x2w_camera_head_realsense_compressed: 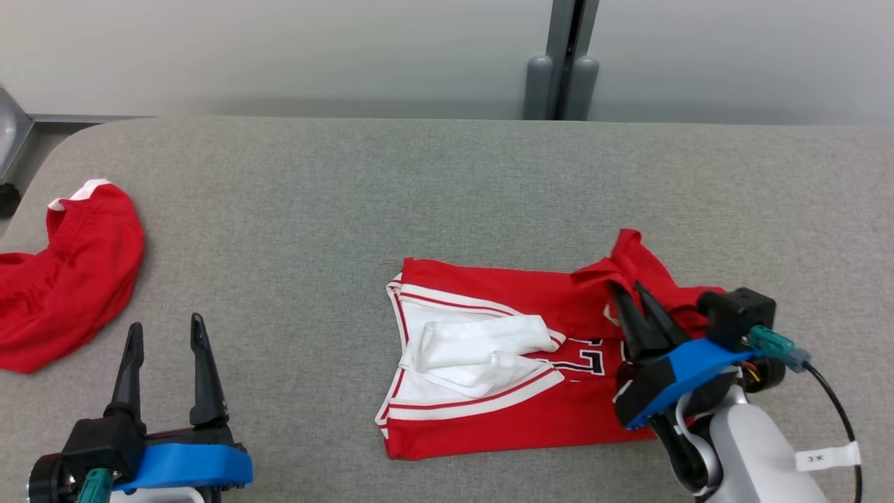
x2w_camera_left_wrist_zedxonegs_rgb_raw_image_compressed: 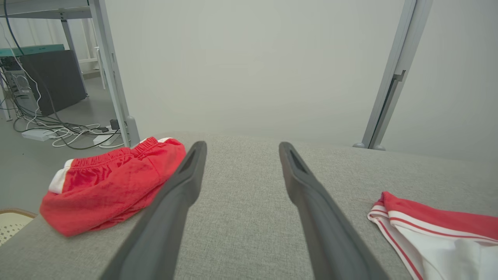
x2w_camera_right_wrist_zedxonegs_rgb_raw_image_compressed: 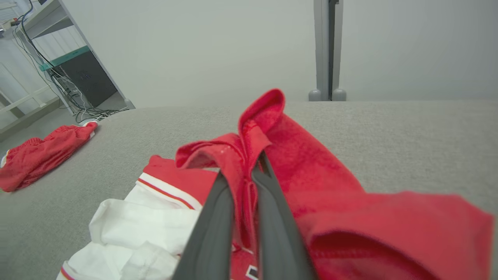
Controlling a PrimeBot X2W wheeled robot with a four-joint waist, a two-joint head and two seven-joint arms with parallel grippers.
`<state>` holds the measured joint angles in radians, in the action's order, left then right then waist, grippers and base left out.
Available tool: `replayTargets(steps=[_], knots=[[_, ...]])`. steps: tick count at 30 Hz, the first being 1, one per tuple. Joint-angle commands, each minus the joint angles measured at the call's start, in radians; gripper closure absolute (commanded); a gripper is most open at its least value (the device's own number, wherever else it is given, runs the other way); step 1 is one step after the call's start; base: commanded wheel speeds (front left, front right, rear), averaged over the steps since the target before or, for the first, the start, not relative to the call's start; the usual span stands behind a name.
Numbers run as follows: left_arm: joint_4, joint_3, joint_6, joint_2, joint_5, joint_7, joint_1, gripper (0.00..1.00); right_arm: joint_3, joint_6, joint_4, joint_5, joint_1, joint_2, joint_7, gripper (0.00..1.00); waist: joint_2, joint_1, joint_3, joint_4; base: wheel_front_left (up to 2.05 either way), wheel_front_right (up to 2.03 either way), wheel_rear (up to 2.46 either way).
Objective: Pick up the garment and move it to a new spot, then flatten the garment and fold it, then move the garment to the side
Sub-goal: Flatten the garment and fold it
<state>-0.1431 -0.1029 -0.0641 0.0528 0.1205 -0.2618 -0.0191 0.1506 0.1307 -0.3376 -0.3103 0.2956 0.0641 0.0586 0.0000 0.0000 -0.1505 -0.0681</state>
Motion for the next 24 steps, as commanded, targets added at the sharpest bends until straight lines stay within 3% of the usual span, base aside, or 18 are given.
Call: replayTargets(steps=[1, 24], knots=[[-0.001, 0.007, -0.003, -0.002, -0.003, -0.004, -0.012, 0.00, 0.025, 0.000, 0.000, -0.007, 0.021, -0.008, 0.001, 1.00, 0.0000, 0.0000, -0.006, -0.010, 0.00, 0.00, 0.00], [-0.048, 0.091, 0.004, -0.003, 0.036, -0.004, -0.091, 0.00, 0.332, 0.000, -0.165, -0.181, 0.236, -0.014, 0.078, 1.00, 0.0000, 0.0000, -0.060, -0.114, 0.00, 0.00, 0.00]])
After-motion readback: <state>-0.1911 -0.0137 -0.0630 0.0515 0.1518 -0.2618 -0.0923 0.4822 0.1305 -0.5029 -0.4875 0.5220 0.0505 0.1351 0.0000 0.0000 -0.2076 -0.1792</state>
